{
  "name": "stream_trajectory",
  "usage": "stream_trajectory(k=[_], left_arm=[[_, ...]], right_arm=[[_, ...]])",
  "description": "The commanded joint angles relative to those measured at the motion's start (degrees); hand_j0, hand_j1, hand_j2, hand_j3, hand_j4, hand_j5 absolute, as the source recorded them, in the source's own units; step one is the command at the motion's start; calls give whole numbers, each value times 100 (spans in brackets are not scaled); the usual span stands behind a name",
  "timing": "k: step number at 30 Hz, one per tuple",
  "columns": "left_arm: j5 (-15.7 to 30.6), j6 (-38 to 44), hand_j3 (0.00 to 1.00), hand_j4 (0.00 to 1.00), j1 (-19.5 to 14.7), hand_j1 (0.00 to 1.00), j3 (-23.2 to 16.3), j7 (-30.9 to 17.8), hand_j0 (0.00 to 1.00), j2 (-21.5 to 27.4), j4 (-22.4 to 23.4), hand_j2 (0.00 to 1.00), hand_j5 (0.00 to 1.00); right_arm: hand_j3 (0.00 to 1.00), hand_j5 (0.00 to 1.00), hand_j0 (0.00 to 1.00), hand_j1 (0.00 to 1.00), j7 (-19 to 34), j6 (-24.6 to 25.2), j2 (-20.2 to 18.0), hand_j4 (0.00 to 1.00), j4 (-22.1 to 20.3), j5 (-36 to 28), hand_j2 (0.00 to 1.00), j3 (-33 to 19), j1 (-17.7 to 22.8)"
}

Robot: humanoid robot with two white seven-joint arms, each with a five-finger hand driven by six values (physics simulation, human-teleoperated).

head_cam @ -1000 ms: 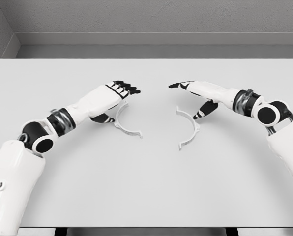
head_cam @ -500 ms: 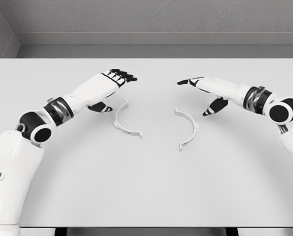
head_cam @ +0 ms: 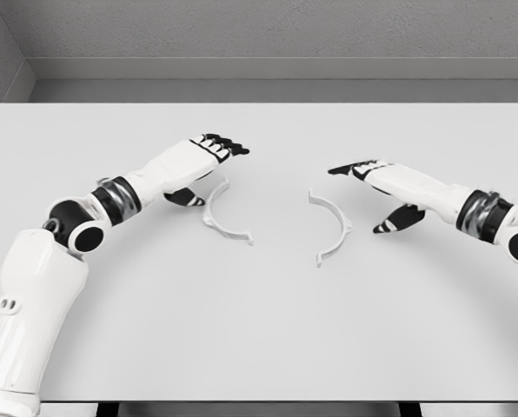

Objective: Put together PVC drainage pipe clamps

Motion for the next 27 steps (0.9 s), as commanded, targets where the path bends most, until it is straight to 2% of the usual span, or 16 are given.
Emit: stream_trajectory(k=[1,7,13,20,27], left_arm=[[34,11,100,100,0,100,-12,3,100,-18,3,100,100],[34,20,100,100,0,100,-21,3,100,-62,21,100,100],[34,178,100,100,-9,100,-161,12,100,-150,-14,100,100],[-54,178,100,100,-9,100,-161,3,100,-290,-32,100,100],[-107,178,100,100,-9,100,-170,3,100,-370,-40,100,100]], right_arm=[[100,100,100,100,-3,85,124,100,-187,-44,100,-41,0],[100,100,100,100,-3,85,397,100,-214,-36,100,-41,97],[100,100,100,100,-3,102,423,100,-433,-36,100,-164,378],[100,100,100,100,-3,102,441,100,-442,-44,100,-190,475],[100,100,100,100,-3,102,643,100,-433,-36,100,-199,554]])
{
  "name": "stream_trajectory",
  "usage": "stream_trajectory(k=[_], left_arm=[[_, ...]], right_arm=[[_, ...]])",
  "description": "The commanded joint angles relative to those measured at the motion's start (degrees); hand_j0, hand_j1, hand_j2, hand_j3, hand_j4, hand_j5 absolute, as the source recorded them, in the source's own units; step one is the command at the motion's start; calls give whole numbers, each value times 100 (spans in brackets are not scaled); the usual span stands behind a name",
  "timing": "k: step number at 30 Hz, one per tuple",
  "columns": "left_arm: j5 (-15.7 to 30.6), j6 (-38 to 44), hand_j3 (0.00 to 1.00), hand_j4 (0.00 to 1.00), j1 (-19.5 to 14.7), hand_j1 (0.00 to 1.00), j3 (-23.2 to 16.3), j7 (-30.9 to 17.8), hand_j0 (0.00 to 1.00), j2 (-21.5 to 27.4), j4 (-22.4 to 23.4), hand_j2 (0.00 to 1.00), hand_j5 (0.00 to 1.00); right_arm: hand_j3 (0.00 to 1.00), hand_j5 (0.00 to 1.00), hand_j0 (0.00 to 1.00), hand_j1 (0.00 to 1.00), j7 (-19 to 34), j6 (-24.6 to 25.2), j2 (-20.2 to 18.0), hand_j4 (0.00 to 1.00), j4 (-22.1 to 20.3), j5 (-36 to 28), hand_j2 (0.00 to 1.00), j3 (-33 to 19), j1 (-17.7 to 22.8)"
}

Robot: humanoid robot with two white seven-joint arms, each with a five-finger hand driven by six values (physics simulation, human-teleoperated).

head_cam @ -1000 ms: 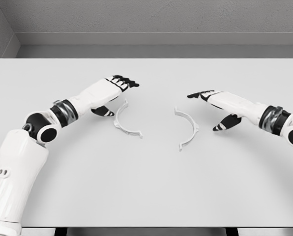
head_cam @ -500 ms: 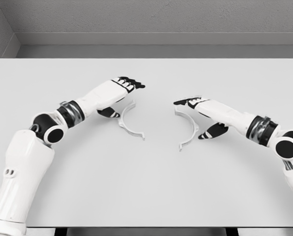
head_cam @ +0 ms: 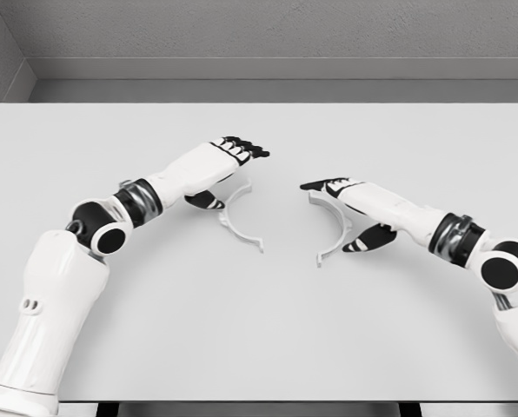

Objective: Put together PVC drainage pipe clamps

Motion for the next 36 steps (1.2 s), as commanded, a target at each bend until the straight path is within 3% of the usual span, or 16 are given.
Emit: stream_trajectory(k=[1,17,36], left_arm=[[-6,10,100,100,0,100,1,1,100,-45,-23,100,100],[-50,125,100,100,53,100,-8,1,100,-159,-190,100,100],[-50,142,100,100,44,100,36,1,100,-36,-58,100,100]], right_arm=[[100,100,100,100,-2,7,34,100,1,-29,100,-3,0],[100,100,100,100,-48,7,192,100,194,41,100,23,26],[100,100,100,100,-242,7,289,100,545,50,100,85,-35]])
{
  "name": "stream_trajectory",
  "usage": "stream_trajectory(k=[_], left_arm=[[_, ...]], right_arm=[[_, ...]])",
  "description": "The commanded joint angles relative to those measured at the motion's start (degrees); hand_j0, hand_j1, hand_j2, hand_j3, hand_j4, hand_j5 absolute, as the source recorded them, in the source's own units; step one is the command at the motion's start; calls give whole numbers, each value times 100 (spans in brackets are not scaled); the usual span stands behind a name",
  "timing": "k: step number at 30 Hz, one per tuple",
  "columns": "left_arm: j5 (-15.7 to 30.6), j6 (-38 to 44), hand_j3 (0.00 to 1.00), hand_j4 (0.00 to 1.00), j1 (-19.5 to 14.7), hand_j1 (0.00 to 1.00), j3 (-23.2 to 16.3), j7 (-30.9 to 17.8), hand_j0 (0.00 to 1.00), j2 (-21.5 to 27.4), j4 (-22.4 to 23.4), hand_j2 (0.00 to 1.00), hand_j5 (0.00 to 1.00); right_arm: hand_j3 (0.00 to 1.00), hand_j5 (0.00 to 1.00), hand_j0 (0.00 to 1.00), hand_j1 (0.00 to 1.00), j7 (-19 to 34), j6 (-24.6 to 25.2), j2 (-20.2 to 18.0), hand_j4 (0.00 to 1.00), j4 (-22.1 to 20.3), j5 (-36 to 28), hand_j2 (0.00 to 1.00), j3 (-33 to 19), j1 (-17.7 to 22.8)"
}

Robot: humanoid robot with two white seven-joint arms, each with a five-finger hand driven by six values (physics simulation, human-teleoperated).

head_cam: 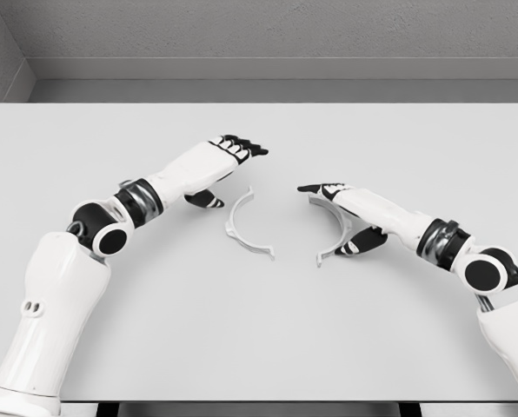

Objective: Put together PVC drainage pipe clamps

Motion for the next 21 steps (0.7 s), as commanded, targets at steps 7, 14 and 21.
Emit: stream_trajectory(k=[7,14,21], left_arm=[[26,17,100,100,0,100,-35,12,100,-37,18,100,100],[26,17,100,100,0,100,-96,12,100,-64,18,100,100],[26,254,100,100,0,100,-237,12,100,-90,10,100,100]], right_arm=[[100,100,100,100,-87,23,117,100,93,-21,100,0,-44],[100,100,100,100,-105,23,126,100,93,-21,100,9,-44],[100,100,100,100,-113,58,170,100,85,-21,100,79,-53]])
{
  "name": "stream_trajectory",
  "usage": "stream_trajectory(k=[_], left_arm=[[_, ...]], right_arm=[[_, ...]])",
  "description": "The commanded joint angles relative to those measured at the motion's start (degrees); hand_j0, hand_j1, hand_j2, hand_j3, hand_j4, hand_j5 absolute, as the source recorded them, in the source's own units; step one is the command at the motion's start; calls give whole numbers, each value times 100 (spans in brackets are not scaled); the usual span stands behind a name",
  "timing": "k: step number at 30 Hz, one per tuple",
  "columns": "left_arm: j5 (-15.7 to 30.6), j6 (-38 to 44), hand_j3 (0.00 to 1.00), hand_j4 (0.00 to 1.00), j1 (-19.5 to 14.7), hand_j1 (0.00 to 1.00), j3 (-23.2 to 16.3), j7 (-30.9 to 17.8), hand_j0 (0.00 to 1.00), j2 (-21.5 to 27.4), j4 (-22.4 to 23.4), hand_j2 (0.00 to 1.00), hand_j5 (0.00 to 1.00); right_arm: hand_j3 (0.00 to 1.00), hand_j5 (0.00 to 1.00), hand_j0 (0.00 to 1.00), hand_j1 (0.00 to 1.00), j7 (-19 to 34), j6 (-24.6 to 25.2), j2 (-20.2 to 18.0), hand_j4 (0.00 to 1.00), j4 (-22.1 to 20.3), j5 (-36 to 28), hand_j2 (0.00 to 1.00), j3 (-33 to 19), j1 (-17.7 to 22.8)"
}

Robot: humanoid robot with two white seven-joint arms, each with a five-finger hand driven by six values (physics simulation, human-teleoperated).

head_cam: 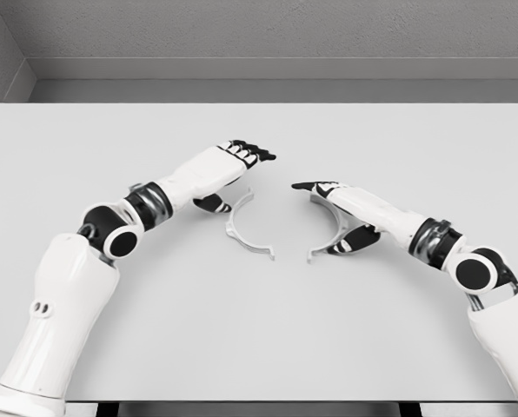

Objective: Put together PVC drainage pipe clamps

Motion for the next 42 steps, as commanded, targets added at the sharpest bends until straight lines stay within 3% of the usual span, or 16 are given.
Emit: stream_trajectory(k=[1,15,23,25,29,31,33,35,40,42], left_arm=[[31,49,100,100,0,100,-32,4,100,-30,-10,100,100],[49,41,100,100,17,100,21,4,100,-56,-54,100,100],[146,-21,100,100,255,100,363,4,100,243,-432,100,100],[154,-30,100,100,518,100,495,-5,100,357,-748,100,100],[242,-39,100,100,650,100,495,4,100,436,-950,100,100],[278,-135,100,100,703,100,495,4,100,445,-1065,100,100],[286,-188,100,100,712,100,469,4,100,445,-1065,100,100],[286,-214,100,100,721,100,425,4,100,436,-1073,100,100],[278,-451,100,100,888,100,407,4,100,436,-1240,100,100],[269,-548,100,100,905,100,407,4,100,436,-1241,100,100]], right_arm=[[100,100,100,100,-4,25,8,100,-6,-31,100,11,0],[100,100,100,100,40,-19,-80,100,-50,-49,100,-16,9],[100,100,100,100,66,-19,-678,100,-200,-110,100,-60,-9],[100,100,100,100,57,-19,-853,100,-200,-101,100,-60,-79],[100,100,100,100,22,-150,-1214,100,-209,-66,100,-60,-158],[100,100,100,100,5,-669,-1477,100,-209,-40,100,-51,-167],[100,100,100,100,-39,-687,-1601,100,-191,-57,100,-51,-176],[100,100,100,100,-663,-695,-1636,100,-191,-49,100,11,-167],[100,100,100,100,-690,-704,-2137,100,-331,-31,100,2,-176],[100,100,100,100,-664,-704,-2172,100,-376,30,100,2,-290]])
